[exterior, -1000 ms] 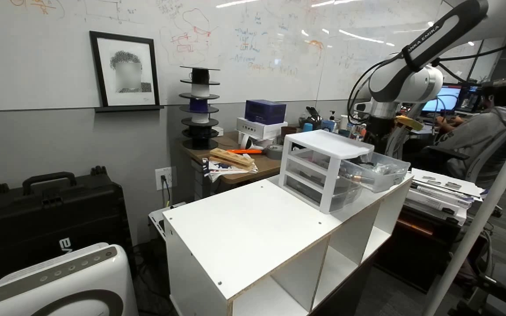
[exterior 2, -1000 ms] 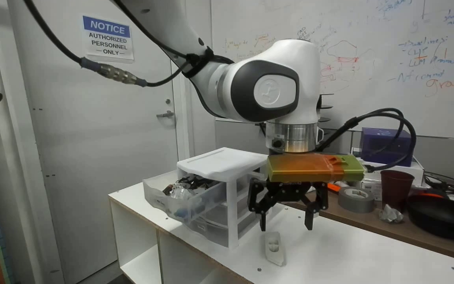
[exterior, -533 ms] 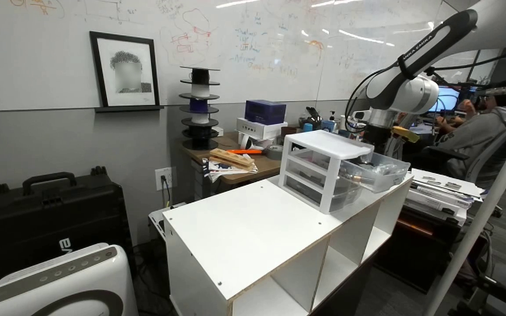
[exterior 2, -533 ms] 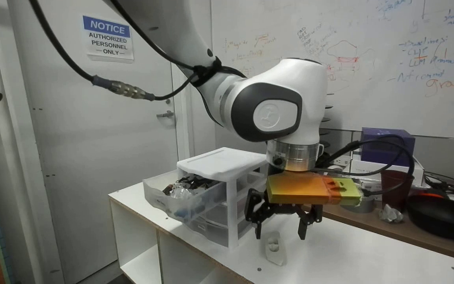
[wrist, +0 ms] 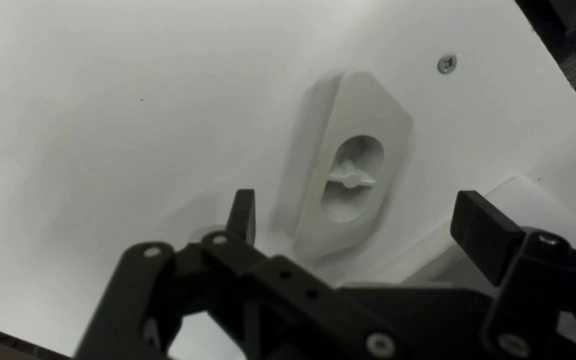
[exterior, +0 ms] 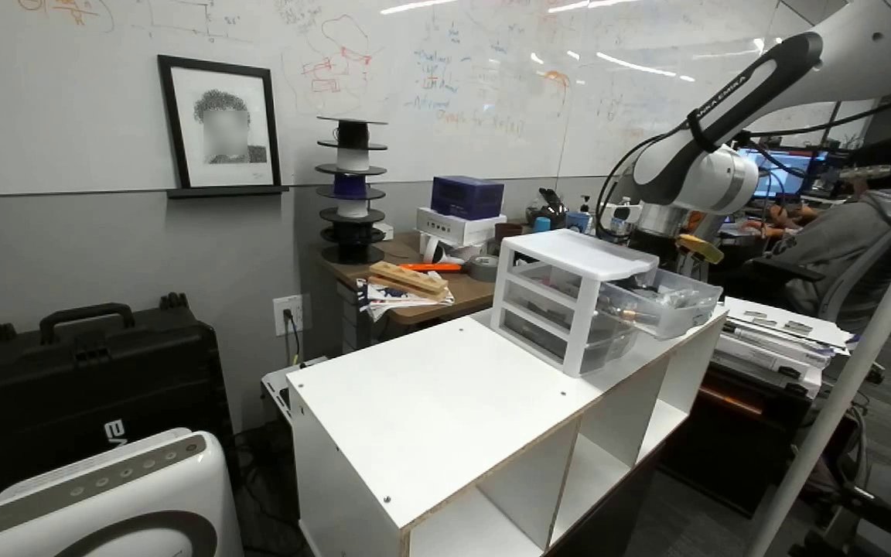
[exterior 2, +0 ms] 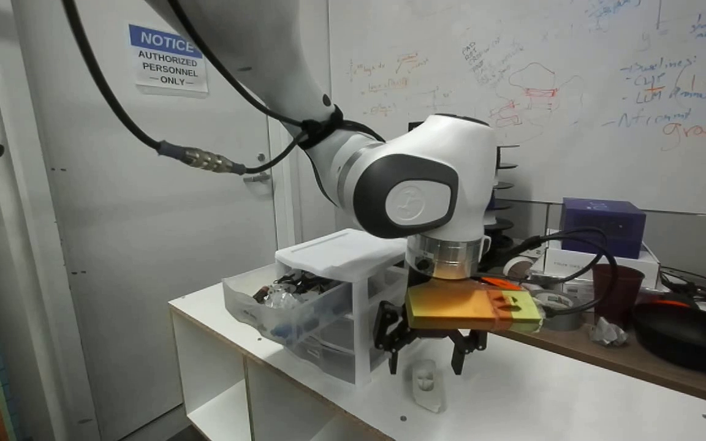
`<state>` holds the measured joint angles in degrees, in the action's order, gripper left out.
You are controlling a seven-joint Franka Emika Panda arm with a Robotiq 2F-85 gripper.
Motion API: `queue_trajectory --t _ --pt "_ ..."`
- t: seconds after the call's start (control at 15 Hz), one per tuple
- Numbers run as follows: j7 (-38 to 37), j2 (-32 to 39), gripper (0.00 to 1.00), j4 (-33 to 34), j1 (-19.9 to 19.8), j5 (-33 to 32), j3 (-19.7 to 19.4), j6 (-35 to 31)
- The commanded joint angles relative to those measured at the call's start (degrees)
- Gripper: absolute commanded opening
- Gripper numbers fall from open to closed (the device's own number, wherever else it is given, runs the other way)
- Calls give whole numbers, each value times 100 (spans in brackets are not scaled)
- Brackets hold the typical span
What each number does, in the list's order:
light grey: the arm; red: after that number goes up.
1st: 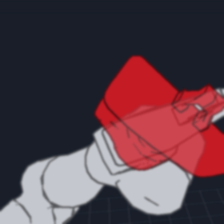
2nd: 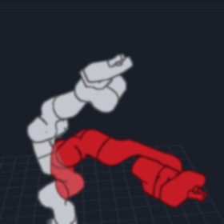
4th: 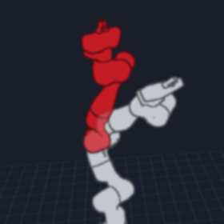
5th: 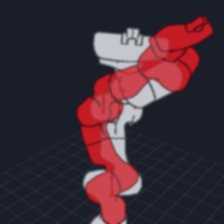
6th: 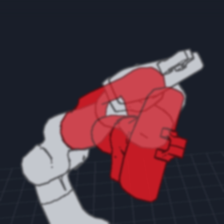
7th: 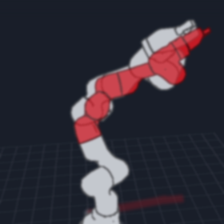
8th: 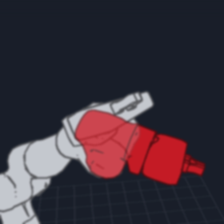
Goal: Pick up the objects from the table, put them in the drawer and close the drawer.
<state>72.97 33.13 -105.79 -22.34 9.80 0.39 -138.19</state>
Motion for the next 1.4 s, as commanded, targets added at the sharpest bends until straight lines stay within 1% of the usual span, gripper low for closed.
queue_trajectory --t 0.0,0.2,0.27,0.33,0.4,0.47,0.6,0.8,0.87,0.93,1.2,1.33 --pt "103 35 100 30 -41 -16 -36 -132" --pt "82 61 100 16 -53 -30 -81 -149" --pt "70 39 94 -17 -47 -32 -86 -160" --pt "78 59 74 -23 -43 -39 -88 -189" --pt "95 102 68 1 -53 -33 -80 -188" --pt "88 107 58 -26 -40 -45 -80 -212" --pt "121 158 42 -43 -42 -54 -68 -265" --pt "132 146 23 -76 -46 -96 -70 -435" --pt "132 141 23 -72 -55 -101 -70 -464" --pt "124 95 27 -107 -44 -121 -84 -478" --pt "-43 -100 27 -160 1 -211 -189 -411" --pt "-62 -257 25 -205 -33 -199 -221 -337"
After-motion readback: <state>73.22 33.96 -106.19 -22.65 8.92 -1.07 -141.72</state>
